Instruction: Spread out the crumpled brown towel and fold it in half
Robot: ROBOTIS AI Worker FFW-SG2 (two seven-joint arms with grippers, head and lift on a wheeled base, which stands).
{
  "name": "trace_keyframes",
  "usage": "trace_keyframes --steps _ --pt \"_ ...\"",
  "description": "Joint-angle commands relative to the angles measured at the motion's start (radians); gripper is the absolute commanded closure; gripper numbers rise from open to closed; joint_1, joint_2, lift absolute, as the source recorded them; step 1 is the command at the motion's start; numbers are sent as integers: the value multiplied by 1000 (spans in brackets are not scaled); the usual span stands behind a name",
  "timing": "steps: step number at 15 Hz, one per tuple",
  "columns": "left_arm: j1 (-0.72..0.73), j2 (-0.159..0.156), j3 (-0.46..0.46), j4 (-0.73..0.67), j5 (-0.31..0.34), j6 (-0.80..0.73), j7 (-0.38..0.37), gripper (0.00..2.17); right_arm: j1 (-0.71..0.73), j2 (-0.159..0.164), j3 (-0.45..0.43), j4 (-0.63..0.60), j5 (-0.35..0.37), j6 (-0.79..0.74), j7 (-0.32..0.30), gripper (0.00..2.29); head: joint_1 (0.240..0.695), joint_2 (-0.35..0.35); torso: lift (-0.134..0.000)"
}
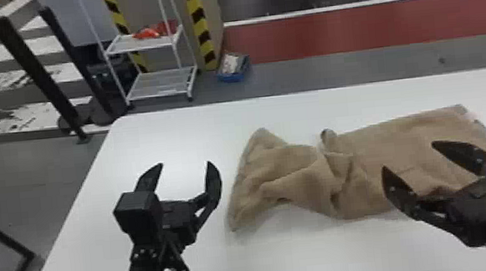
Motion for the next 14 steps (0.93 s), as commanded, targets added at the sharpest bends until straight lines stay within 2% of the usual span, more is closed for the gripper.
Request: trace_keyframes --steps 1,2,4,6,9,11,14 --pt "3 0 -12 5 -1 -15 6 87 36 2 -112 16 -50 -33 17 90 695 147 -125" --pt "4 0 -16 5 -1 -21 6 87 48 5 -159 28 -67 -45 34 97 695 96 -125" --pt "14 1 -27 7 1 -21 -5 87 70 11 -237 57 -90 -79 57 151 695 48 -125" --pt "34 8 -39 5 5 -33 -17 83 94 11 -282 85 -113 -122 68 164 695 -23 -125" --pt "63 11 -65 21 5 -73 -14 83 130 15 -320 118 -128 -202 69 167 695 -82 -125" --pt "72 11 -71 47 5 -125 -7 83 137 15 -360 163 -194 -291 69 134 695 -109 -125" --pt "90 15 -74 58 5 -150 -13 90 140 17 -426 230 -225 -334 94 194 695 -163 -125"
